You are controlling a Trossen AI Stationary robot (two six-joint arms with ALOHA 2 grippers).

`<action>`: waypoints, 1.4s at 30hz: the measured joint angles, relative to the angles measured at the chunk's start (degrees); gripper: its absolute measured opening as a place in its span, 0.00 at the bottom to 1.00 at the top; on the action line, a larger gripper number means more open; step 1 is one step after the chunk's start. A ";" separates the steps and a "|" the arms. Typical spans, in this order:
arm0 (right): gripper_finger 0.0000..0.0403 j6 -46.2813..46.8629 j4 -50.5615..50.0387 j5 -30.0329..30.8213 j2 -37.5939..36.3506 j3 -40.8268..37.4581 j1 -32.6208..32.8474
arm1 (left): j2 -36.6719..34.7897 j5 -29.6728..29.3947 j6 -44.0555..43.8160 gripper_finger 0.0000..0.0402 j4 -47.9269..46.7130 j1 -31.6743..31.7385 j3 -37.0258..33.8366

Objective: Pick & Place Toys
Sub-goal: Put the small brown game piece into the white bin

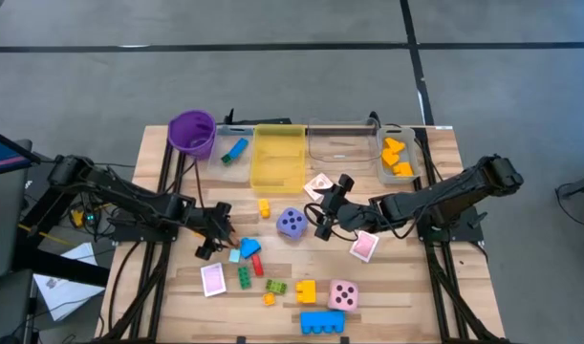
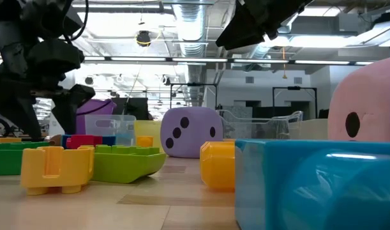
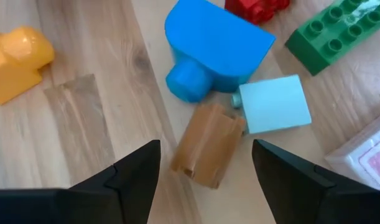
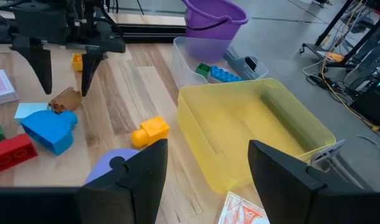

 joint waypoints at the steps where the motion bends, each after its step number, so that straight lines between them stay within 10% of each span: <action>1: 0.54 0.00 0.00 0.00 0.00 0.00 0.00 | 0.00 0.34 -0.02 0.60 0.79 0.00 -0.44; 33: 0.54 -0.02 -0.20 0.00 0.00 0.00 0.00 | 8.85 0.66 -1.00 0.38 11.42 0.02 -2.41; 42: 0.54 -0.02 0.03 0.00 0.00 0.00 0.00 | 2.96 -9.02 1.45 0.30 11.70 0.09 -2.42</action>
